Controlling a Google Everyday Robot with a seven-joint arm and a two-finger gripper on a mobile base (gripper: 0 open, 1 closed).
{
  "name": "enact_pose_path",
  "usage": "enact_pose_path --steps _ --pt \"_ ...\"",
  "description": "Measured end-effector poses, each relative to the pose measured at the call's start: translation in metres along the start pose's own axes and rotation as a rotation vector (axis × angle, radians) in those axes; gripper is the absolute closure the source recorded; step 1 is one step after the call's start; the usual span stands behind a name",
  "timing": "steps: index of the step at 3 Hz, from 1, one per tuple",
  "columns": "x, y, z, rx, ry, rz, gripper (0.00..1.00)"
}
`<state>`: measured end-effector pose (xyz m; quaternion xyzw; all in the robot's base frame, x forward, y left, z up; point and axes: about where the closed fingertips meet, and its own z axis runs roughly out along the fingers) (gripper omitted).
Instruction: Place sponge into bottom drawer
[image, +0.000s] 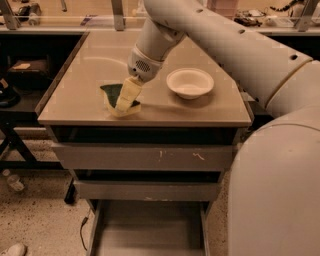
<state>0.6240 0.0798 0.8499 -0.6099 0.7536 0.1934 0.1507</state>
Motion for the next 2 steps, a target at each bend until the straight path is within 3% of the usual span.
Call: enact_pose_path --steps 1,2 --pt "0.004 0.019 -0.004 -0.009 0.033 0.012 1.0" --pt "0.019 0.062 -0.015 -0.019 0.058 0.084 1.0"
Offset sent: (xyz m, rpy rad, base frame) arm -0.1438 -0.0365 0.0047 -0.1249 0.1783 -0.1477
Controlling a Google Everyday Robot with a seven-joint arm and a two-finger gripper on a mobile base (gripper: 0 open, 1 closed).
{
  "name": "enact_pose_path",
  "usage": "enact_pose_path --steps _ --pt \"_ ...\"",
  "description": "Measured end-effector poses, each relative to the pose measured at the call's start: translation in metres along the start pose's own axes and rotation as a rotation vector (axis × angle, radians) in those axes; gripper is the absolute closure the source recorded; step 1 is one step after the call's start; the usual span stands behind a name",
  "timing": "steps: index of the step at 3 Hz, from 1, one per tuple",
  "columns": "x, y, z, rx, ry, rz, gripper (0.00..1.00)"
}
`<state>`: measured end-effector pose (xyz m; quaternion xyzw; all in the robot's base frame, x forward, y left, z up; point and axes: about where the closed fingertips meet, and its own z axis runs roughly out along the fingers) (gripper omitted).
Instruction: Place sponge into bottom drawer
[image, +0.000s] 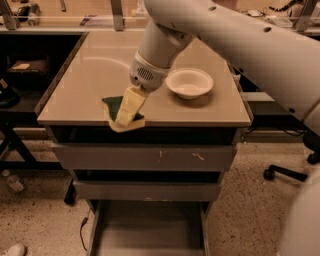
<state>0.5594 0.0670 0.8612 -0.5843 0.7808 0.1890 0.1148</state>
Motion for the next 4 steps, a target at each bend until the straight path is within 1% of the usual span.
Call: enact_pose_path --steps 1,2,3,4 --pt "0.032 0.057 -0.002 -0.036 0.024 0.118 1.0" --pt "0.046 0.065 0.01 -0.053 0.058 0.135 1.0" --pt "0.045 0.065 0.009 -0.051 0.055 0.133 1.0" --pt "0.048 0.069 0.007 -0.055 0.039 0.154 1.0"
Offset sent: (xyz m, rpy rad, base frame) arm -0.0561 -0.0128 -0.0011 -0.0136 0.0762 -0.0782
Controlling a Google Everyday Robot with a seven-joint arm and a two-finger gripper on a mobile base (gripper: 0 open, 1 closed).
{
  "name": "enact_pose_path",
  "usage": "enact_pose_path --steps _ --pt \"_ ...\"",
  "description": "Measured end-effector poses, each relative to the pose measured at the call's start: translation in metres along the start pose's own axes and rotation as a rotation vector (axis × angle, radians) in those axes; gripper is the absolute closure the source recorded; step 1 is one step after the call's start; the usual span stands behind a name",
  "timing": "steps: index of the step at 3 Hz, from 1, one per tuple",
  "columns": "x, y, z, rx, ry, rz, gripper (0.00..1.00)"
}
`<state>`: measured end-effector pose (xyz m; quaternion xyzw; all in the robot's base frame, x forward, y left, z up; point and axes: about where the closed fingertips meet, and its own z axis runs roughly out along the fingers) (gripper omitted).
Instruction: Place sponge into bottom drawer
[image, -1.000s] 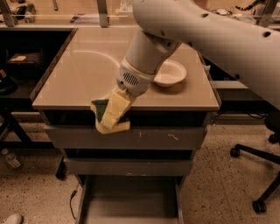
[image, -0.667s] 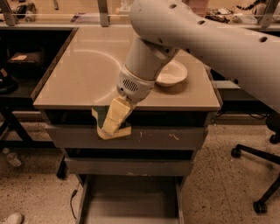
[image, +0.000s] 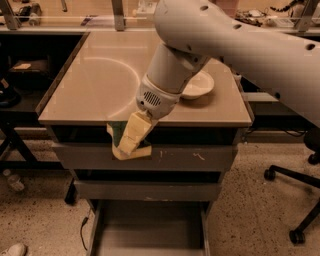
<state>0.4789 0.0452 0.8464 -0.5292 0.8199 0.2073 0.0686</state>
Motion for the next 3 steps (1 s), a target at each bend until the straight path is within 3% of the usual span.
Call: enact_pose_path --steps 1,2,3 --pt "0.022 0.012 0.019 -0.023 -0.035 0.098 1.0" --pt "0.071 0.016 0.062 -0.055 -0.034 0.234 1.0" --pt "0.118 0.019 0.109 -0.121 -0.046 0.369 1.0"
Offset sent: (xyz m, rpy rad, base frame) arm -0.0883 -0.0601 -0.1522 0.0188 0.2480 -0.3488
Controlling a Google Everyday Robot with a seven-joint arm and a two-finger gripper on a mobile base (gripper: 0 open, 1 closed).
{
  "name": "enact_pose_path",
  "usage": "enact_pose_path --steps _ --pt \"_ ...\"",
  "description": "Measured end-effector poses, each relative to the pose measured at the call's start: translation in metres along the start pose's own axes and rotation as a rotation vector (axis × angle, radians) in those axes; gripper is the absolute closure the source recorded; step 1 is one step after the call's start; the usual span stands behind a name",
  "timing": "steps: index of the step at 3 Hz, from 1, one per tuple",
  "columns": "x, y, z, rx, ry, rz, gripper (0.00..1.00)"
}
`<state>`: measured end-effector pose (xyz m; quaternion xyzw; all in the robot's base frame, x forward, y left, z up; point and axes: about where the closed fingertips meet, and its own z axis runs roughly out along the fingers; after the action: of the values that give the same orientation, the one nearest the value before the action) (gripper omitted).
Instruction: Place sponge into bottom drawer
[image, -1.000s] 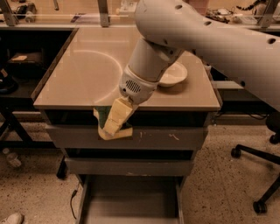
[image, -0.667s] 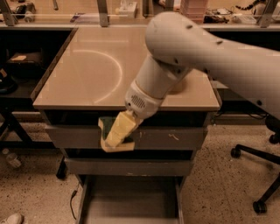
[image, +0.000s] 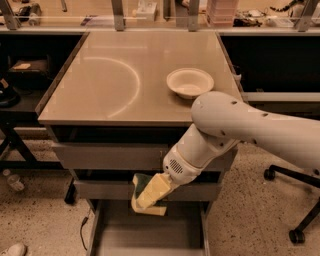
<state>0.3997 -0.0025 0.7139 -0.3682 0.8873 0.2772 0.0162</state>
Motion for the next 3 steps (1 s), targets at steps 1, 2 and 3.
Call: enact_pose_path --steps 1,2,3 --pt "0.0 0.0 0.0 0.0 0.0 0.0 1.0" --pt "0.006 -0.006 0.025 -0.023 0.007 0.022 1.0" --pt "0.023 -0.032 0.098 -0.082 -0.004 0.092 1.0"
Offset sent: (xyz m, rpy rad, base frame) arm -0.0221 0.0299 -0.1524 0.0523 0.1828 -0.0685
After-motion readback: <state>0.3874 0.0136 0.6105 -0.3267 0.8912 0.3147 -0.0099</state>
